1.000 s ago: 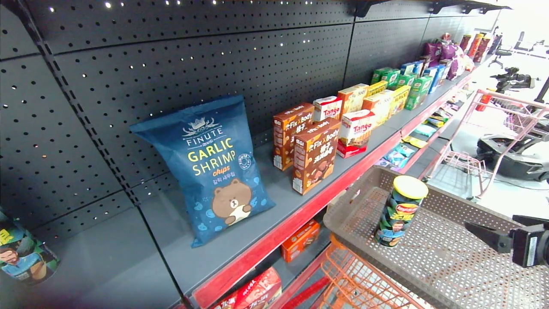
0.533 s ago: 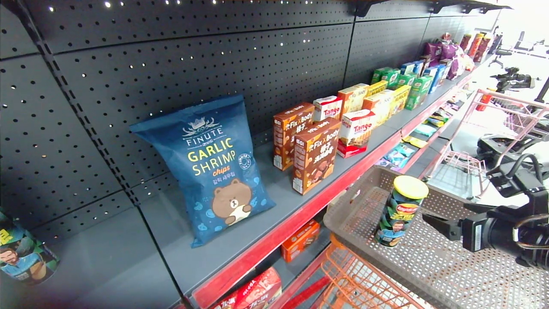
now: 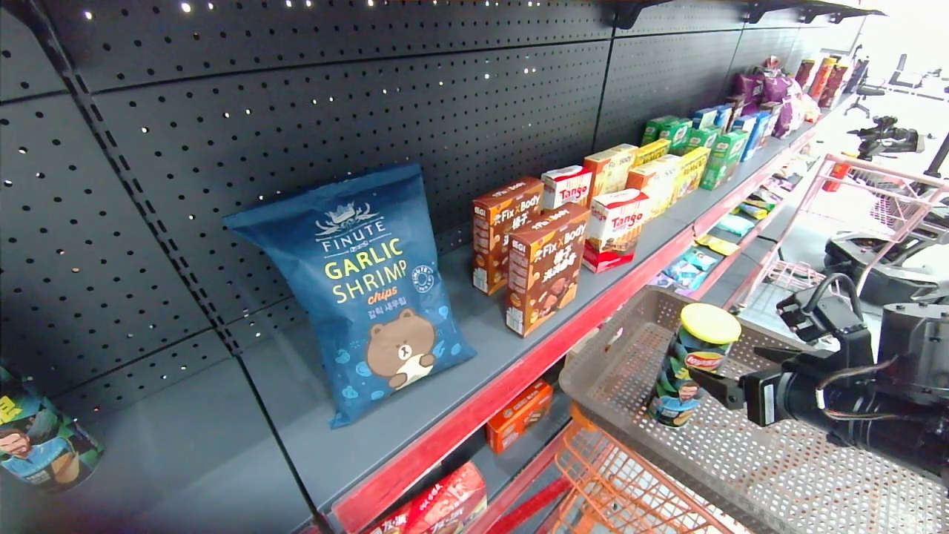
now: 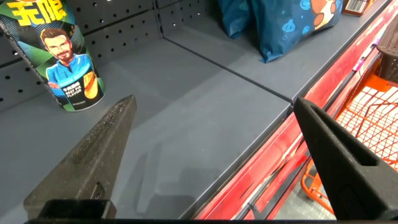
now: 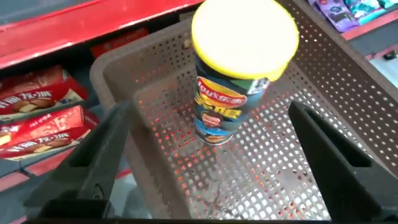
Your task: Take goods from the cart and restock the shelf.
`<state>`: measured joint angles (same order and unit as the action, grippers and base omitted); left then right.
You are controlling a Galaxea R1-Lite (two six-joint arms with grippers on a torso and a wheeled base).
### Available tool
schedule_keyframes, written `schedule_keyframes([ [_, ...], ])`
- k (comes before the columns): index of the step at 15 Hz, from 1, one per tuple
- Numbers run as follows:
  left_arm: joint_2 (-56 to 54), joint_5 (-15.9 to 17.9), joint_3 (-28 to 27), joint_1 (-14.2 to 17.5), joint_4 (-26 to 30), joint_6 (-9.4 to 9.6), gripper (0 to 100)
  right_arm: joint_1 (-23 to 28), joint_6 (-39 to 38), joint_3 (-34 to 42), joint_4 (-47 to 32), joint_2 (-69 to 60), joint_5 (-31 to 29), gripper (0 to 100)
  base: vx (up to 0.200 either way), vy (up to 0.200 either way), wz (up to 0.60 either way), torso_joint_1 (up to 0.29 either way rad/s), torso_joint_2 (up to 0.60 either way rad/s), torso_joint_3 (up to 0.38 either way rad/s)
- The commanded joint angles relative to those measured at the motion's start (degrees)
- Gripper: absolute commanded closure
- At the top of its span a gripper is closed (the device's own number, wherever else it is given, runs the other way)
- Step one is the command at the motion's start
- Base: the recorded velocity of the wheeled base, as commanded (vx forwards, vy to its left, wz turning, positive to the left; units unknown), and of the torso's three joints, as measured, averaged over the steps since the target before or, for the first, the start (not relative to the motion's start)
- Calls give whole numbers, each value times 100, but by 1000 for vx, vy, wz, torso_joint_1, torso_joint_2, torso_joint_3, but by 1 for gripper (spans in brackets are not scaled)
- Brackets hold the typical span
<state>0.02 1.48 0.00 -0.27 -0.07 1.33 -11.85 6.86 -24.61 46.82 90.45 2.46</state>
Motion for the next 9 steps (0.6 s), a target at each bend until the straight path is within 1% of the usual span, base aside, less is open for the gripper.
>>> schedule_keyframes([
  [1, -2, 2, 0, 0, -1, -1, 0, -10, 17, -8, 116, 333, -9, 0, 0, 0, 0, 0, 0, 0],
  [5, -2, 2, 0, 0, -1, -1, 0, -19, 26, 44, 1118, 860, -9, 0, 0, 0, 0, 0, 0, 0],
  [6, -2, 2, 0, 0, -1, -1, 0, -19, 26, 44, 1118, 860, -9, 0, 0, 0, 0, 0, 0, 0],
  [9, -2, 2, 0, 0, -1, -1, 0, -19, 105, 176, 1760, 1273, -18, 0, 0, 0, 0, 0, 0, 0],
])
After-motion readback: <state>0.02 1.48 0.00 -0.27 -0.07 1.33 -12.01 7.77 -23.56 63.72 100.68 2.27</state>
